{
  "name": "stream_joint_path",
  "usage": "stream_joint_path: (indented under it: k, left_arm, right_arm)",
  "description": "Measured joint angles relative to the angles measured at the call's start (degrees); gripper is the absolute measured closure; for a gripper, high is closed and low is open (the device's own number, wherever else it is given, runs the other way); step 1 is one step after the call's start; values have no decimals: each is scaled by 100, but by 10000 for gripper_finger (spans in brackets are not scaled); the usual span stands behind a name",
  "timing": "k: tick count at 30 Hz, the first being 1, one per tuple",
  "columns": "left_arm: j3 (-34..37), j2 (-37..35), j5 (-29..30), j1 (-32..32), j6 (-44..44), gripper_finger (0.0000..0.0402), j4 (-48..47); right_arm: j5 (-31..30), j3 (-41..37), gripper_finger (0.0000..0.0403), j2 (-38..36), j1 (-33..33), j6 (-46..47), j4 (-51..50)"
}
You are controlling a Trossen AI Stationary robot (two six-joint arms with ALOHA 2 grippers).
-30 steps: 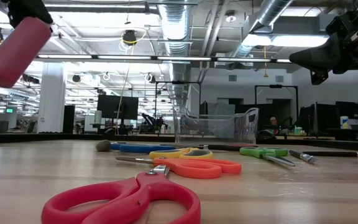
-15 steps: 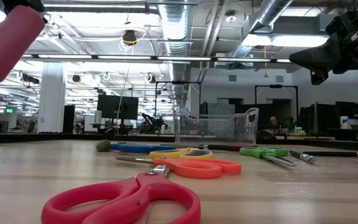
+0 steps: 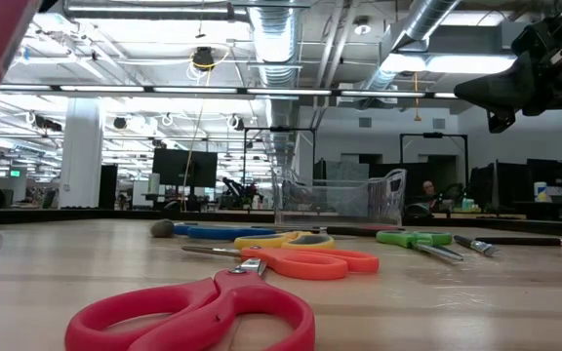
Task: Pick & Place Paint Supplies
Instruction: Put the red paint bottle into the orange bin
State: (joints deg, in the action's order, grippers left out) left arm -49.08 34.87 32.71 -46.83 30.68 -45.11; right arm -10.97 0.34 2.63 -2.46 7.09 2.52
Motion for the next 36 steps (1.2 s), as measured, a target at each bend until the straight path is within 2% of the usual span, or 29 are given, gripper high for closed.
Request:
stream_joint_path:
  k: [8, 13, 17, 21, 26, 36]
  left_arm:
    - [13, -296, 773, -810, -671, 272, -32]
    - [194, -694, 824, -1355, -637, 286, -77]
    - [508, -1053, 826, -1672, -488, 282, -78]
    - [817, -1337, 880, -1810, -454, 266, 39]
    - [1069, -1555, 885, -1862, -474, 284, 64]
    - [1603, -1567, 886, -2043, -371, 269, 443]
  right_arm:
    - [0, 1, 395, 0, 0, 0, 0]
    - [0, 2, 395, 0, 0, 0, 0]
    - [-1, 2, 395, 1, -4, 0, 0]
    - [-1, 1, 395, 1, -4, 0, 0]
    - [-1, 0, 395, -1, -2, 0, 0]
    - [-1, 0, 395, 1, -2, 0, 0]
